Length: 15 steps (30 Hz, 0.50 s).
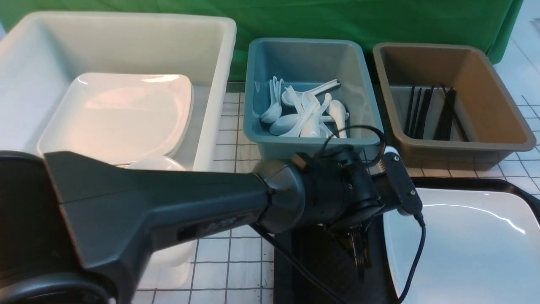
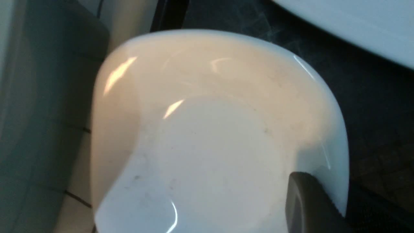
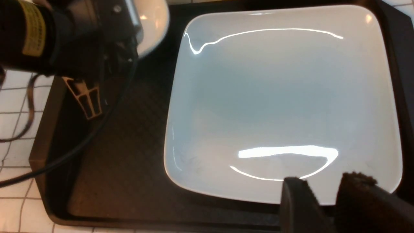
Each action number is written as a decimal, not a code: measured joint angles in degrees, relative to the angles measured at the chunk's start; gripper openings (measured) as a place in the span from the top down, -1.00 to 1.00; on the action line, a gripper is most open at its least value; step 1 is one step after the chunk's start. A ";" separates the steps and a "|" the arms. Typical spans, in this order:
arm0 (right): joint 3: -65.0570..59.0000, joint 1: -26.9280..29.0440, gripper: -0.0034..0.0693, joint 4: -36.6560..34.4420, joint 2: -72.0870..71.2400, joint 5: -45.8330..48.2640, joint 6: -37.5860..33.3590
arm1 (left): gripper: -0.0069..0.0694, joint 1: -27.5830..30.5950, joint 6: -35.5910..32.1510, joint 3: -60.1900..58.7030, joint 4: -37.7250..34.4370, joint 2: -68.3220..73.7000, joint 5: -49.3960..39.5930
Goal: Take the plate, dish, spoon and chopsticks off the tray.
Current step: Use the left arm to grab a small plate from the dinner plate
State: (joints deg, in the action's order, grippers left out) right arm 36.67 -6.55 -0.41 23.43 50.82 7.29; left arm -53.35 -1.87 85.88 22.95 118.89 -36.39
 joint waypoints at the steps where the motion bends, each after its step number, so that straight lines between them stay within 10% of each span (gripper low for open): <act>1: 0.00 0.00 0.26 0.00 0.00 0.00 0.00 | 0.74 0.00 0.00 0.00 -0.23 -0.19 -0.14; 15: 0.00 0.00 0.25 -0.05 0.00 0.16 0.00 | 0.78 0.00 7.38 -0.05 0.18 -28.96 -4.50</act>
State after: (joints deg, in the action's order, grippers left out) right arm 36.67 -6.55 -0.46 23.43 50.98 7.29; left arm -53.35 5.51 85.82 23.13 89.93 -40.90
